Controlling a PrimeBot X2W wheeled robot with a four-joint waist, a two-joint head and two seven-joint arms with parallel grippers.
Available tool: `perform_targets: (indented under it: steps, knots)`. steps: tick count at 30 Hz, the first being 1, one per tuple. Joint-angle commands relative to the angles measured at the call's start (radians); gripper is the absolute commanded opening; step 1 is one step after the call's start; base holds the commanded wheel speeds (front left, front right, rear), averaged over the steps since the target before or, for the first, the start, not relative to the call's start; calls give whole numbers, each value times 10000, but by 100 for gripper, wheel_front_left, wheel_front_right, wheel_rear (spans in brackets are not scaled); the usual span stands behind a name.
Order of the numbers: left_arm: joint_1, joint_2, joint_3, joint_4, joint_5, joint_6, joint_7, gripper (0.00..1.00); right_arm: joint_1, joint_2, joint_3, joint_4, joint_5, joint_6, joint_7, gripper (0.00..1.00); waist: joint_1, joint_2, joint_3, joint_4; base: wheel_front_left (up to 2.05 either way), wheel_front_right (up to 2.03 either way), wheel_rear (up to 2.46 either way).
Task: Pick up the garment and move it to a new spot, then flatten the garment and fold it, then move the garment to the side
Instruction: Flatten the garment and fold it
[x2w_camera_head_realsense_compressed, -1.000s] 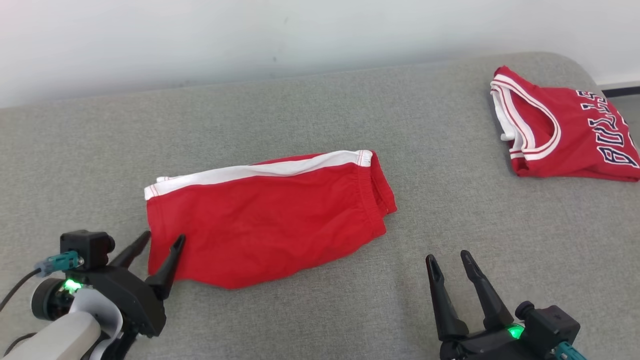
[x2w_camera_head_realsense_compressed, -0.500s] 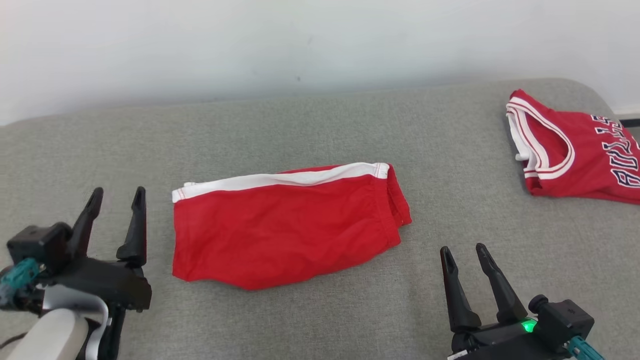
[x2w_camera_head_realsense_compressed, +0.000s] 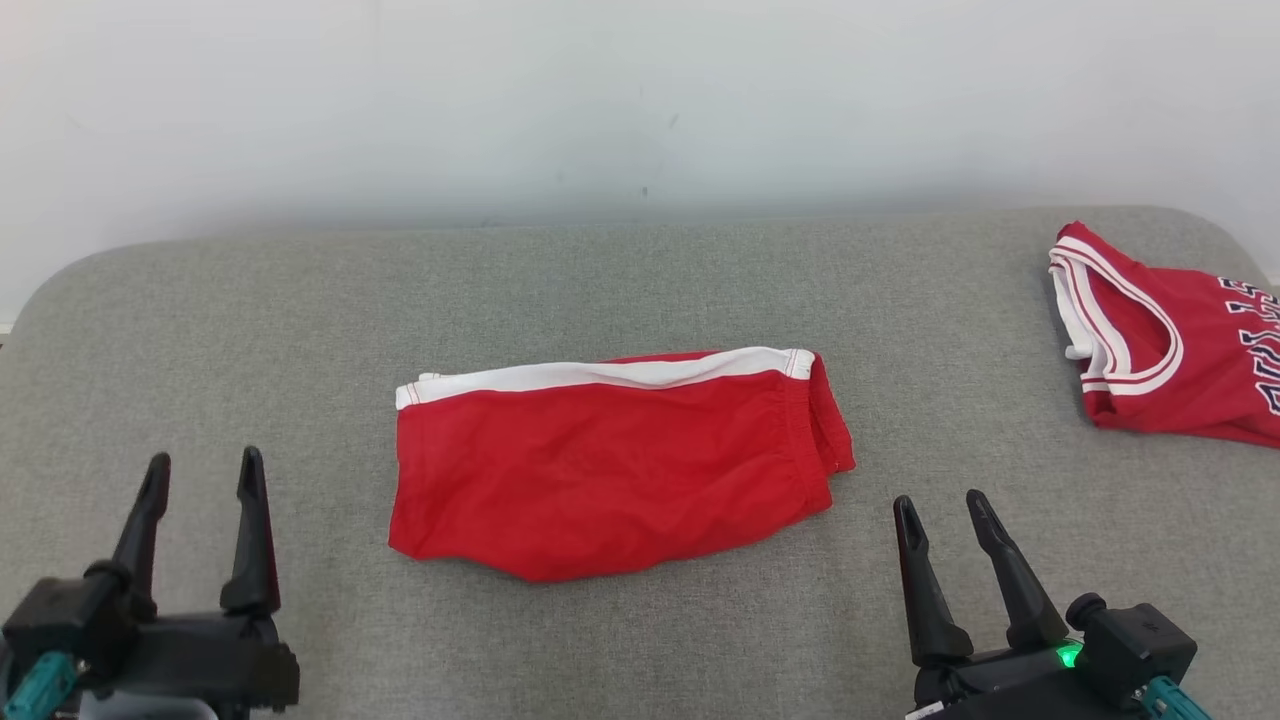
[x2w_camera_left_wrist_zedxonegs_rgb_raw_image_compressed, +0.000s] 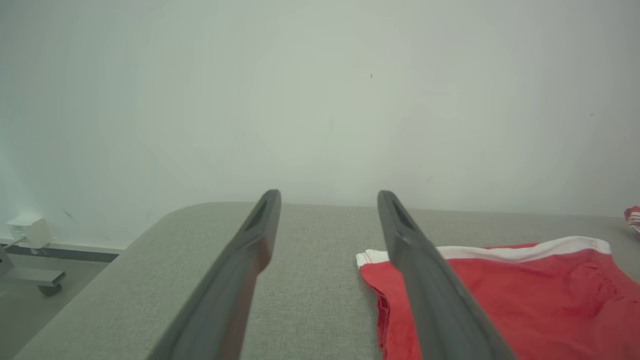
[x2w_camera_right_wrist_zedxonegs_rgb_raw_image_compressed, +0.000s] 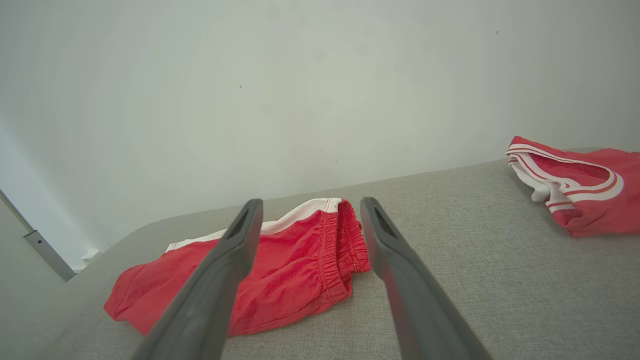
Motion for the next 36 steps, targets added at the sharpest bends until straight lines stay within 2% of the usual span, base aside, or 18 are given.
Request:
perform_targets:
  steps: [1,11,22,36]
  knots:
    - [231,-156,150,-84,112,-95,-18,100,68,-1,-45,15,-110,-29,-42,100,1,0,-25,25,0,0,0]
    - [1733,-860,905,-185,952,-758,-19,100,440,-2,-210,169,-582,-29,-76,100,1,0,-363,27,0,0,0]
    - [2376,-1038,819,-76,1366,-1294,-19,100,965,-3,-427,204,-604,-29,25,100,1,0,-633,223,0,0,0]
    - [2307,-1254,976,87,1659,-1542,-19,100,988,-1,-528,288,-781,-29,255,100,1,0,-723,240,0,0,0]
